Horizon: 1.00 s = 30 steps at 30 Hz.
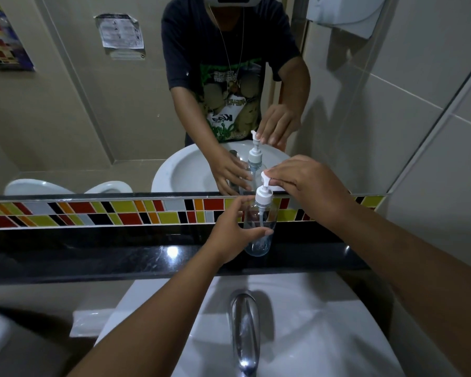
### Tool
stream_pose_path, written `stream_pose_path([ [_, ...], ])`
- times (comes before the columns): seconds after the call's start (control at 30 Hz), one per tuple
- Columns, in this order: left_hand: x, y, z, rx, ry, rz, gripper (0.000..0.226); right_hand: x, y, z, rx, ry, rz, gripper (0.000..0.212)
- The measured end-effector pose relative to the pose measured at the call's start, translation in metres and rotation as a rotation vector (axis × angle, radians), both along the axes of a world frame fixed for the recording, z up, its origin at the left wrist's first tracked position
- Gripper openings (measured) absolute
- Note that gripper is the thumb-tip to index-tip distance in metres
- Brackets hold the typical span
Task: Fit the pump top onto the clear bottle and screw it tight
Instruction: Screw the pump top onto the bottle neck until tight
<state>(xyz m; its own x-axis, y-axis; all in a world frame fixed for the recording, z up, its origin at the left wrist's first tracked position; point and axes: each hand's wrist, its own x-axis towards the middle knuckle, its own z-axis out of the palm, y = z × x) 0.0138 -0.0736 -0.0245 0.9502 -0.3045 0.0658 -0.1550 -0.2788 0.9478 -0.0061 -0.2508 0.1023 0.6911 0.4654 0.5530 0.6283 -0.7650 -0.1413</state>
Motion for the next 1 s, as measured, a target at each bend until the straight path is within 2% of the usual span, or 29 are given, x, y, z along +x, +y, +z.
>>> stream_pose_path([
  [0.23,-0.009,-0.012,-0.003,-0.043,-0.045,0.086,0.063,0.001,-0.001,-0.010,0.092,0.003,-0.042,0.024],
  [0.33,-0.010,-0.013,-0.002,-0.049,-0.054,0.104,0.066,0.000,-0.004,-0.023,0.254,0.063,-0.085,0.032],
  [0.5,-0.008,-0.009,-0.001,-0.061,-0.041,0.090,0.095,-0.009,-0.016,-0.064,0.803,0.562,-0.197,0.056],
  [0.57,-0.009,-0.007,-0.002,-0.061,-0.020,0.068,0.093,-0.017,-0.021,-0.087,0.892,0.763,-0.189,0.063],
  [0.63,-0.012,-0.007,-0.002,-0.055,-0.019,0.055,0.086,-0.023,-0.023,-0.106,0.949,0.883,-0.168,0.059],
  [0.73,-0.016,-0.008,-0.004,-0.071,-0.026,0.073,0.078,-0.025,-0.020,-0.121,1.022,0.915,-0.156,0.048],
  [0.9,-0.019,0.001,-0.010,-0.026,-0.033,0.100,0.084,-0.021,-0.011,-0.126,1.109,0.934,-0.129,0.038],
  [1.0,-0.020,0.010,-0.015,-0.049,-0.026,0.131,0.079,-0.018,-0.004,-0.131,1.157,0.951,-0.125,0.040],
])
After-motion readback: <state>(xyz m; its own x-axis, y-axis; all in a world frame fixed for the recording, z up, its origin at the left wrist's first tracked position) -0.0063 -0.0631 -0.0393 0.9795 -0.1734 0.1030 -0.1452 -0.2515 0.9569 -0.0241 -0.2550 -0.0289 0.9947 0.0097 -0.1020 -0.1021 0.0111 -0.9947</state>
